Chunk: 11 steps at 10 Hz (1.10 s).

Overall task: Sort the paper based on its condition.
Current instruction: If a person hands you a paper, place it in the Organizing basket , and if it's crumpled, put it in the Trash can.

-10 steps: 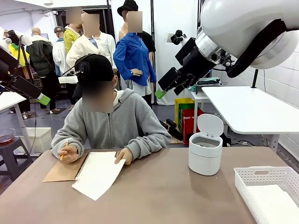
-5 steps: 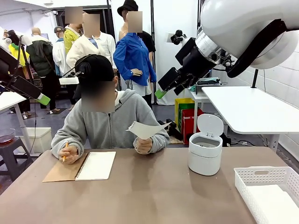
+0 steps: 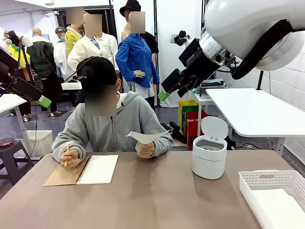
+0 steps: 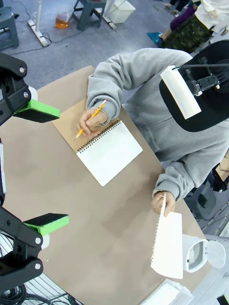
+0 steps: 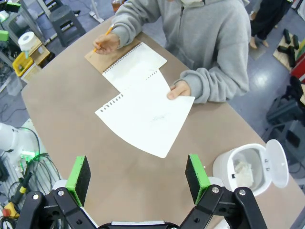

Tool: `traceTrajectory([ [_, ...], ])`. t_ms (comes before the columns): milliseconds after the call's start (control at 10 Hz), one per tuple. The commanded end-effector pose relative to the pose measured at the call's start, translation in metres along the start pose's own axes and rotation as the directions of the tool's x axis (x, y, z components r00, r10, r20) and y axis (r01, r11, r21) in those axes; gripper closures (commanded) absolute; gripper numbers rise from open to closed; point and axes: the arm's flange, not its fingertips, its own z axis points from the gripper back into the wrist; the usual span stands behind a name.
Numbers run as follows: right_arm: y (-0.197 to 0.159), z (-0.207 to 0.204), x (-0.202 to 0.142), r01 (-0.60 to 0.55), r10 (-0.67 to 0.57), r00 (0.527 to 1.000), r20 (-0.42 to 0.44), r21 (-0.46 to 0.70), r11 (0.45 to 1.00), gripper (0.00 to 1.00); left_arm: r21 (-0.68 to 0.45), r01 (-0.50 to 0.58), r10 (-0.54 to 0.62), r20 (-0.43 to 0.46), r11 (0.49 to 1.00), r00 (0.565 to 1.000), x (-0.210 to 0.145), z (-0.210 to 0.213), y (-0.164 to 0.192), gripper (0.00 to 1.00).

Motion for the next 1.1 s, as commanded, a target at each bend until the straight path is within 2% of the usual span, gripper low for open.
traceTrajectory([
  [0, 0.0, 0.0, 0.0, 0.008, -0.008, 1.0, 0.002, 0.002, 1.0, 0.0, 0.001, 0.0, 0.0, 0.003, 1.0, 1.0, 0.0, 0.0, 0.0, 0.0],
  [600, 0.0, 0.0, 0.0, 0.0, 0.0, 1.0, 0.0, 0.0, 1.0, 0.0, 0.001, 0.0, 0.0, 0.003, 1.0, 1.0, 0.0, 0.0, 0.0, 0.0],
  [800, -0.028, -0.014, 0.002, 0.165, -0.161, 0.985, -0.069, 0.047, 0.985, 0.0, 0.001, 0.0, 0.0, 0.003, 1.0, 1.0, 0.0, 0.0, 0.0, 0.0],
  [1000, -0.058, -0.034, 0.007, 0.357, -0.351, 0.925, -0.144, 0.019, 0.934, 0.0, 0.001, 0.0, 0.0, 0.003, 1.0, 1.0, 0.0, 0.0, 0.0, 0.0],
])
